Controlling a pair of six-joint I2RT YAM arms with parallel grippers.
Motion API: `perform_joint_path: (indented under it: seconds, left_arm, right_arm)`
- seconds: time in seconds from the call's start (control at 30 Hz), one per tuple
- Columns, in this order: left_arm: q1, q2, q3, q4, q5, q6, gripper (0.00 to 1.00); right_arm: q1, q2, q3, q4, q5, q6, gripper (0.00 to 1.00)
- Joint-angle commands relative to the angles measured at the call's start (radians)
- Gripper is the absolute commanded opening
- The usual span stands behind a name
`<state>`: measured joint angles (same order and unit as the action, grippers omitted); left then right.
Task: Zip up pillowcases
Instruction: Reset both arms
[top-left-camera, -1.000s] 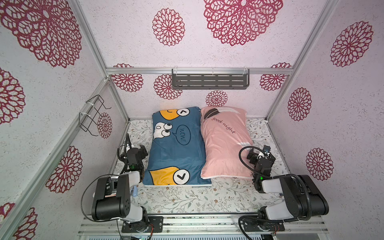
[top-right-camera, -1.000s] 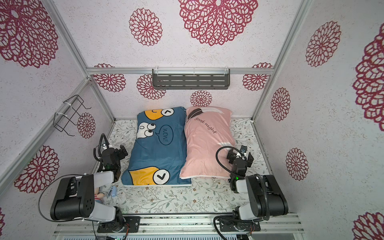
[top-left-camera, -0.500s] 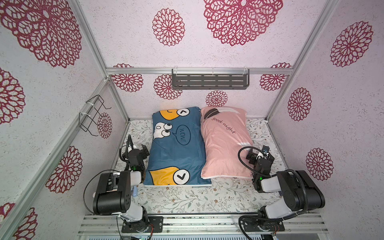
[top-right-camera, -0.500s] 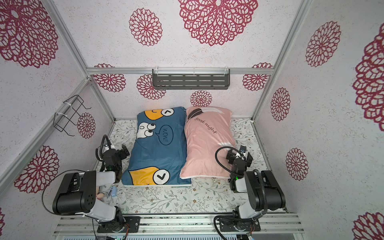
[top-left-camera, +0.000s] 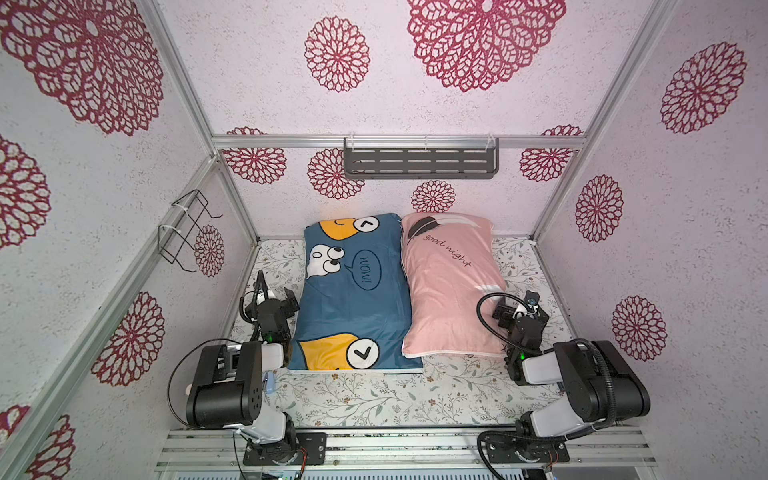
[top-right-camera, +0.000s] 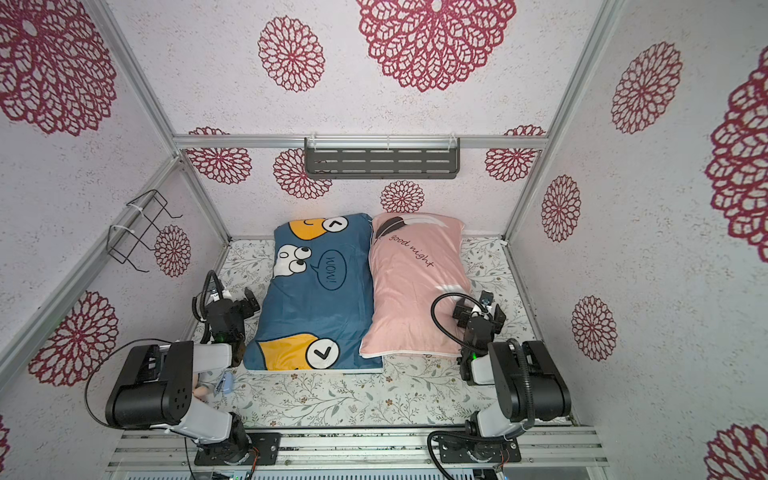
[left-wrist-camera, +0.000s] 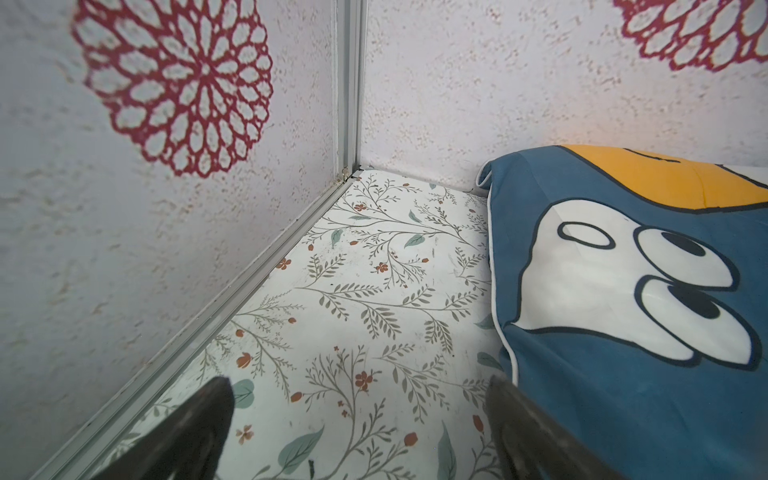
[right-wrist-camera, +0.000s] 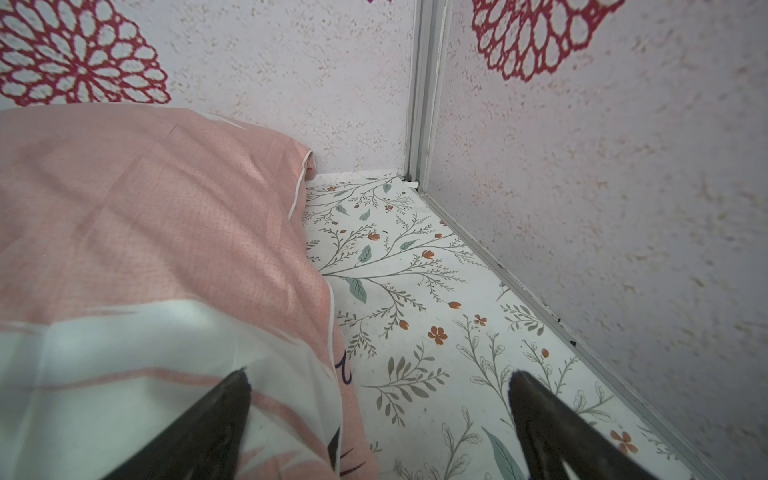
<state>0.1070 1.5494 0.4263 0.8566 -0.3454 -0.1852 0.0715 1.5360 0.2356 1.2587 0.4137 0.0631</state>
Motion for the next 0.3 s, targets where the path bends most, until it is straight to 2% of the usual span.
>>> perform_joint_path:
  seconds: [0.0, 0.27]
  left_arm:
    - [-0.008, 0.007, -0.001, 0.022, 0.005, 0.026, 0.98]
    - [-0.004, 0.006, -0.004, 0.024, 0.012, 0.025, 0.98]
  right_arm:
    - [-0.009, 0.001, 0.007, -0.035, 0.002, -0.006, 0.99]
    - [-0.009, 0.001, 0.007, -0.035, 0.002, -0.005, 0.99]
